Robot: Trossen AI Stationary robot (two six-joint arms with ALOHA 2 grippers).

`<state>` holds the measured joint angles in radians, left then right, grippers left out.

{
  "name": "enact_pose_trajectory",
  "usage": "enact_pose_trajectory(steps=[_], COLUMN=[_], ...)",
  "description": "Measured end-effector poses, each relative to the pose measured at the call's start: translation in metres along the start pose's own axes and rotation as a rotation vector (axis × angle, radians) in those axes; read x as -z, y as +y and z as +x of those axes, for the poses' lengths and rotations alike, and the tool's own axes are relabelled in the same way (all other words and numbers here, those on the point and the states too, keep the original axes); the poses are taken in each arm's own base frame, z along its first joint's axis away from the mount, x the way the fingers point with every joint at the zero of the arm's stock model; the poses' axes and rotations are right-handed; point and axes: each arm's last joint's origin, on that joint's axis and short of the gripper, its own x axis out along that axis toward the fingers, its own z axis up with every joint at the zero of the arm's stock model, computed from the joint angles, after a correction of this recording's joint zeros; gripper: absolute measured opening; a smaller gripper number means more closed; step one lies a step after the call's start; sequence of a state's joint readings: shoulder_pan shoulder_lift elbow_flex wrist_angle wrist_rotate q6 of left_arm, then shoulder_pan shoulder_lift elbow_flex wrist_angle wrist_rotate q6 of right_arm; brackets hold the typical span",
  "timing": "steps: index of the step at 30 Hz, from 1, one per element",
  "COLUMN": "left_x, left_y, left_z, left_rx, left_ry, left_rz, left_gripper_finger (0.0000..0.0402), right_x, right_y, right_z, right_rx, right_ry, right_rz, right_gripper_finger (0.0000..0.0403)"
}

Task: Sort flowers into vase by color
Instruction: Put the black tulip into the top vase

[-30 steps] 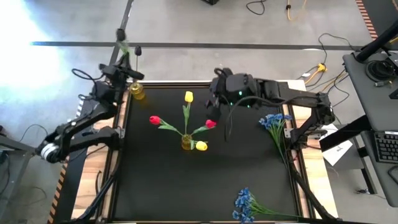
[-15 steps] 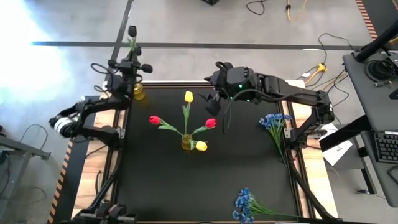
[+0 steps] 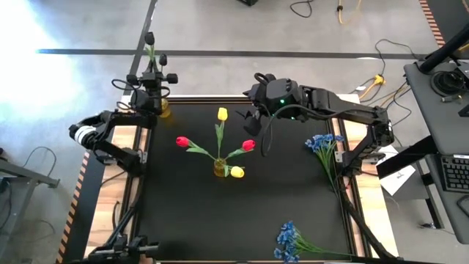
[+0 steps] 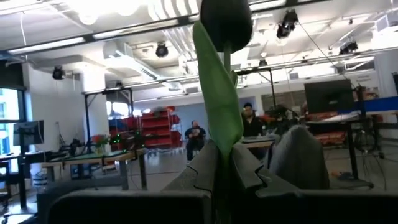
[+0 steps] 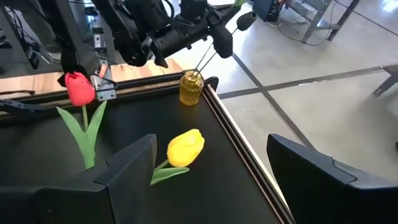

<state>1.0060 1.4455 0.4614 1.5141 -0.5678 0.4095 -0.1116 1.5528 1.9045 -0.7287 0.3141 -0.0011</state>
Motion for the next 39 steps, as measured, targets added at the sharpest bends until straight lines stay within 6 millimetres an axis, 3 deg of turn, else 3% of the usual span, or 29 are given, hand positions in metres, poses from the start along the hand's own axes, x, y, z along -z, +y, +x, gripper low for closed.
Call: enact_pose_trajectory(steps=[16,24,29,39], left_x=[0.01,0.016,0.005,-0.027], left_y=[-0.004,-0.008,-0.008,0.003], left_z=[-0.003,-0.002,0.004,0.006], left_rx=[-0.007,0.04,0.042,0.069], left_ry=[0.129,0.392,0.49,0.706], left_rz=[-0.027,-0.1,-0.125,-0.159], left_gripper_finger=[0.0,0.0,0.0017,0.0097], right_x=[0.006,0.008,0.006,0.003], right_y=[-0.002,-0.003,-0.004,-0.006], right_z=[0.0,-0.004,-0.009,-0.021], right_rx=[0.003,-0.004,-0.006,-0.013], right_ry=[0.064,0.079,0.067,0.044], right_rz=[-0.008,0.021,0.025,0.031], right_gripper_finger=[0.0297,0.0297,0.0297,0.0297])
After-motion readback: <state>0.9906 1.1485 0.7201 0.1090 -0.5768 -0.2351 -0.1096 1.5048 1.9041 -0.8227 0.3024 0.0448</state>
